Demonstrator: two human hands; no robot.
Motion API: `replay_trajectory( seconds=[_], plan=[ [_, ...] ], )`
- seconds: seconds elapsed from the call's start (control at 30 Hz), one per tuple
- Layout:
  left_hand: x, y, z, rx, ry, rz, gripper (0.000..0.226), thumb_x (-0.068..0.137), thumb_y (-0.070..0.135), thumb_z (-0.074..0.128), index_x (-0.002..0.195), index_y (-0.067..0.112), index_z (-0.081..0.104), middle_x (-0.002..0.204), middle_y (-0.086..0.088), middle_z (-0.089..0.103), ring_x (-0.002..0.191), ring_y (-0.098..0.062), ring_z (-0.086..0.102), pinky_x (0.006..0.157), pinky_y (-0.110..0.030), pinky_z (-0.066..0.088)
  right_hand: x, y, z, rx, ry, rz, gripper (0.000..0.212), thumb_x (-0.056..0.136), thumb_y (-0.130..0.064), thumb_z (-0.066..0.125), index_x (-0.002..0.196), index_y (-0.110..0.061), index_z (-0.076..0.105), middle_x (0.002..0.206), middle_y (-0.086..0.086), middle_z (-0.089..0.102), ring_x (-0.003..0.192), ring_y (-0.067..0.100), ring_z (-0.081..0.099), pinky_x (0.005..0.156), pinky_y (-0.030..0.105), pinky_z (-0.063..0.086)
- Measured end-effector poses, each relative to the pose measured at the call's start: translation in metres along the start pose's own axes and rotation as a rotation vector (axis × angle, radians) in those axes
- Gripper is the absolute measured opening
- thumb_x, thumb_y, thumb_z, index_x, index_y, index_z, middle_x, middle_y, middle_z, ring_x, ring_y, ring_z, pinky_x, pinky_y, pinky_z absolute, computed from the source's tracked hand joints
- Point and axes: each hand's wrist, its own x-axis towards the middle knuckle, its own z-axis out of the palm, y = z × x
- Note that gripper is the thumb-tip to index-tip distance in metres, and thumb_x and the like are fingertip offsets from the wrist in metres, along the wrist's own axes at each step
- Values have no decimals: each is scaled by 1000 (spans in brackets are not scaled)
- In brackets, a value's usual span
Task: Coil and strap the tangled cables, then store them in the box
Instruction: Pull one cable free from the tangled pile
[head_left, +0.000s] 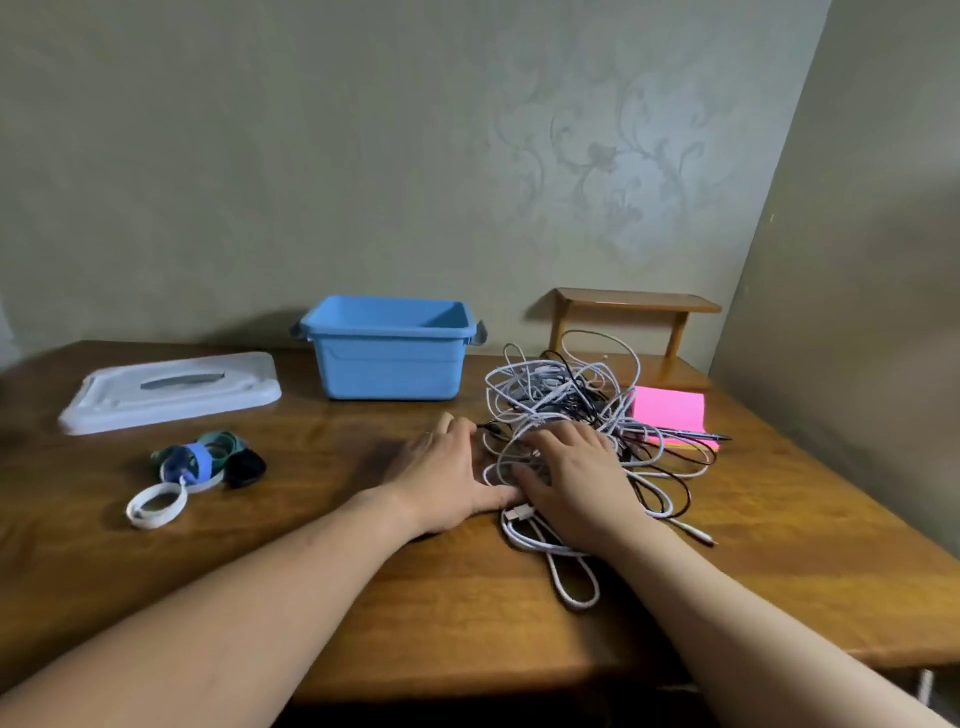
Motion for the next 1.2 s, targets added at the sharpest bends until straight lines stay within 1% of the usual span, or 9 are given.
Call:
replay_trajectory(
  seconds=[0.13,0.3,0.4,0.5,0.6,0.67,0.77,0.97,1.2],
  plan=[
    [15,-21,-6,-62,6,-18,97,76,83,71,151,27,45,151,6,44,136,-21,52,112,-44,47,27,1,16,23,-23,12,59,93,-68,39,131,-31,65,130,-5,62,125,23,53,109,40,40],
    [20,-62,-21,-458,252,12,5,106,37,62,109,35,66,110,17,66,103,-2,62,87,-26,51,31,-16,-8,105,391,41,23,99,-40,50,99,-25,68,100,-5,66,95,22,57,82,40,41],
    [24,-79,-35,-760,389,-6,17,110,24,55,121,31,65,119,10,67,111,-3,65,93,-25,51,51,-44,-29,381,435,-4,8,100,-20,60,100,-19,68,98,-4,65,88,18,58,74,34,42],
    [24,-88,-48,-945,516,-62,22,110,7,49,117,17,67,113,-7,71,99,-7,69,83,-17,53,83,-74,-31,518,191,-19,25,103,-20,57,125,-21,70,117,-6,73,103,12,65,85,30,49],
    [22,-97,-54,-970,602,-141,24,110,6,48,115,16,69,104,-9,72,84,-8,67,73,-15,55,102,-95,-12,499,-119,-53,34,109,-40,49,134,-27,66,128,-5,73,115,17,67,96,37,53],
    [22,-104,-55,-978,631,-197,24,109,8,49,114,20,69,99,-5,74,75,-8,65,69,-20,56,103,-102,3,481,-198,-44,43,104,-64,44,119,-32,69,110,-10,75,101,15,69,88,40,56],
    [26,-108,-51,-1017,603,-230,23,108,10,50,111,22,69,93,-5,73,70,-11,64,67,-27,55,99,-102,22,397,-201,-72,33,99,-64,56,106,-35,70,86,-14,70,81,9,65,74,38,55],
    [33,-97,-39,-1136,442,-264,12,109,28,59,114,19,66,94,-1,73,76,-15,69,70,-30,56,94,-101,34,439,-94,-76,15,98,-46,69,102,-32,70,81,-14,67,76,9,61,68,35,50],
    [24,-89,-30,-818,317,-157,17,107,40,62,104,29,74,99,13,77,92,-1,71,87,-30,59,93,-115,37,248,-2,-67,22,103,-46,57,99,-25,54,79,-7,61,77,29,65,61,38,47]
  ],
)
